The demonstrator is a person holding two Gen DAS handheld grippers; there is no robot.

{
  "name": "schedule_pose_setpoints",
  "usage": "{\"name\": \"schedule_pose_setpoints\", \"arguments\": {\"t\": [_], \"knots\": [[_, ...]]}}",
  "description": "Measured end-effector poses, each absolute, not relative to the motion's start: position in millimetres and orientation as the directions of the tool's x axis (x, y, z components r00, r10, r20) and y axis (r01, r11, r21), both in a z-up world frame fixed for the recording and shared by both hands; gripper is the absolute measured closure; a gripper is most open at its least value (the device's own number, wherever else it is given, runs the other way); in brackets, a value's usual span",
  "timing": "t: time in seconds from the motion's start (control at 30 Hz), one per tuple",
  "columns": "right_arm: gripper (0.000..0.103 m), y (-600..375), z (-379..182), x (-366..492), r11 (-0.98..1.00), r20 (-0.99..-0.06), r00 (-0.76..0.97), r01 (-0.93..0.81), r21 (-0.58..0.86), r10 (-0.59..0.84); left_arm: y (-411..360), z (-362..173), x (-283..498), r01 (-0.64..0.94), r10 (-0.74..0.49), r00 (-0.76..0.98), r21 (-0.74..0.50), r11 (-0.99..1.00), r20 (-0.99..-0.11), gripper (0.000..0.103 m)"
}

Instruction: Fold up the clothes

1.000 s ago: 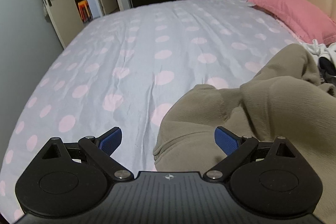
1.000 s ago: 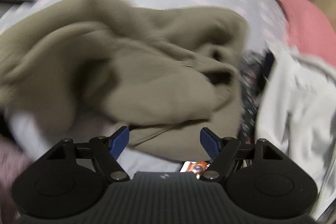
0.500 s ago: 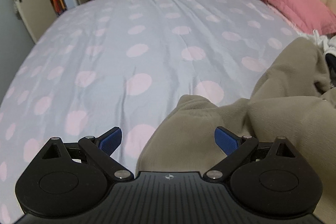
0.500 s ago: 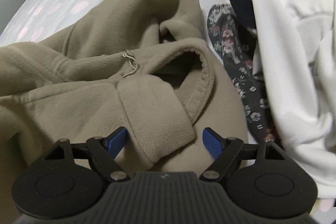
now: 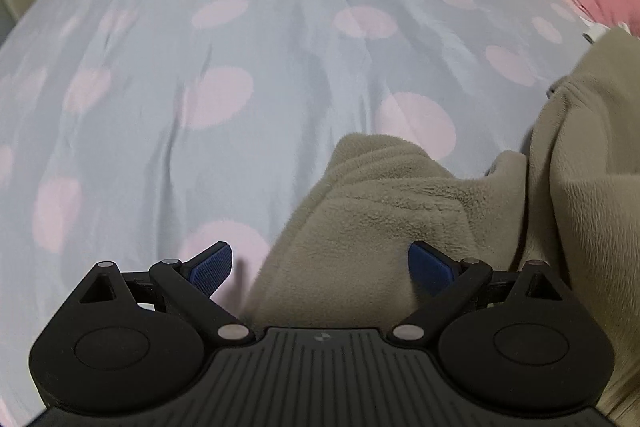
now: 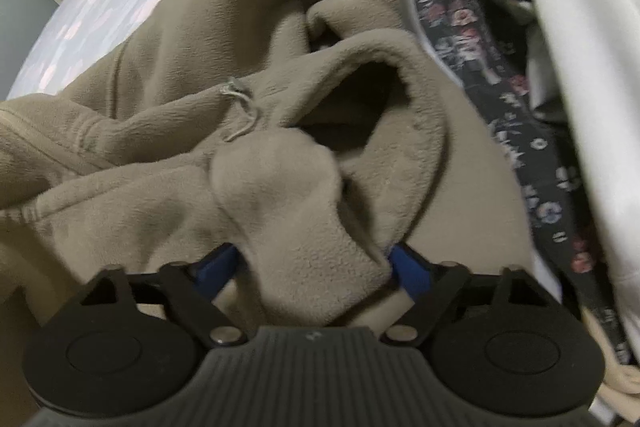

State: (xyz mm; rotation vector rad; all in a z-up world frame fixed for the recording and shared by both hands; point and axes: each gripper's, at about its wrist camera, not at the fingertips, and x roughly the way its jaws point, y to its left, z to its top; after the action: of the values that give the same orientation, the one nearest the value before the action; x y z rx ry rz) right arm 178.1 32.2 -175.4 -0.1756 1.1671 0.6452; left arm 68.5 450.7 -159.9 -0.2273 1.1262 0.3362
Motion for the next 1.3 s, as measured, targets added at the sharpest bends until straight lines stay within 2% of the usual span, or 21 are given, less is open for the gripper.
{"name": "schedule_pose_setpoints", "arguments": {"t": [0.03,0.07,0.1,0.13,0.17,0.23,0.3,0.37,0.7,0.93,0.97,1.07,1.13,1.17,1.3], "knots": [[0.032,33,-173,177,0.806,-0.890,0.244,-0.559,0.194,0.384,450,-158,69,-0.385,0.141,0.384,-0.020,0.923,-0.913,0.036],[0.040,33,-171,176,0.804,-0.887,0.251,-0.563,0.193,0.389,448,-156,70,-0.395,0.133,0.379,-0.030,0.918,-0.916,0.038],[0.044,34,-169,174,0.801,-0.883,0.258,-0.567,0.191,0.393,447,-154,70,-0.405,0.125,0.375,-0.041,0.913,-0.919,0.045],[0.051,35,-167,173,0.799,-0.879,0.264,-0.570,0.190,0.397,445,-152,71,-0.404,0.121,0.374,-0.045,0.913,-0.919,0.057],[0.058,35,-165,172,0.797,-0.875,0.271,-0.574,0.188,0.402,442,-150,71,-0.401,0.116,0.374,-0.047,0.915,-0.920,0.064],[0.064,37,-161,169,0.792,-0.866,0.284,-0.582,0.185,0.411,439,-144,70,-0.411,0.126,0.375,-0.042,0.911,-0.919,0.078],[0.068,38,-157,167,0.788,-0.858,0.298,-0.589,0.181,0.420,439,-136,65,-0.428,0.125,0.391,-0.060,0.902,-0.912,0.082],[0.070,39,-149,165,0.784,-0.847,0.316,-0.596,0.173,0.427,442,-126,56,-0.457,0.128,0.411,-0.083,0.886,-0.902,0.084],[0.078,37,-36,166,0.800,-0.717,0.549,-0.600,0.019,0.429,474,-24,-17,-0.582,0.283,0.546,-0.114,0.805,-0.788,0.088],[0.080,91,103,159,0.738,-0.509,0.686,-0.661,-0.136,0.521,491,72,-100,-0.641,0.428,0.645,-0.143,0.754,-0.633,0.088],[0.085,100,123,154,0.723,-0.470,0.697,-0.672,-0.162,0.542,490,85,-113,-0.652,0.456,0.650,-0.138,0.746,-0.608,0.089],[0.085,117,180,136,0.720,-0.321,0.748,-0.656,-0.227,0.580,486,121,-153,-0.687,0.533,0.655,-0.128,0.716,-0.536,0.089],[0.085,126,216,130,0.727,-0.236,0.768,-0.640,-0.250,0.595,485,131,-171,-0.702,0.547,0.634,-0.110,0.704,-0.547,0.089],[0.085,131,226,133,0.729,-0.233,0.772,-0.635,-0.255,0.591,484,133,-178,-0.705,0.546,0.619,-0.093,0.703,-0.565,0.089],[0.085,142,221,148,0.741,-0.319,0.765,-0.634,-0.219,0.560,488,102,-193,-0.735,0.536,0.529,-0.040,0.677,-0.658,0.089]]}}
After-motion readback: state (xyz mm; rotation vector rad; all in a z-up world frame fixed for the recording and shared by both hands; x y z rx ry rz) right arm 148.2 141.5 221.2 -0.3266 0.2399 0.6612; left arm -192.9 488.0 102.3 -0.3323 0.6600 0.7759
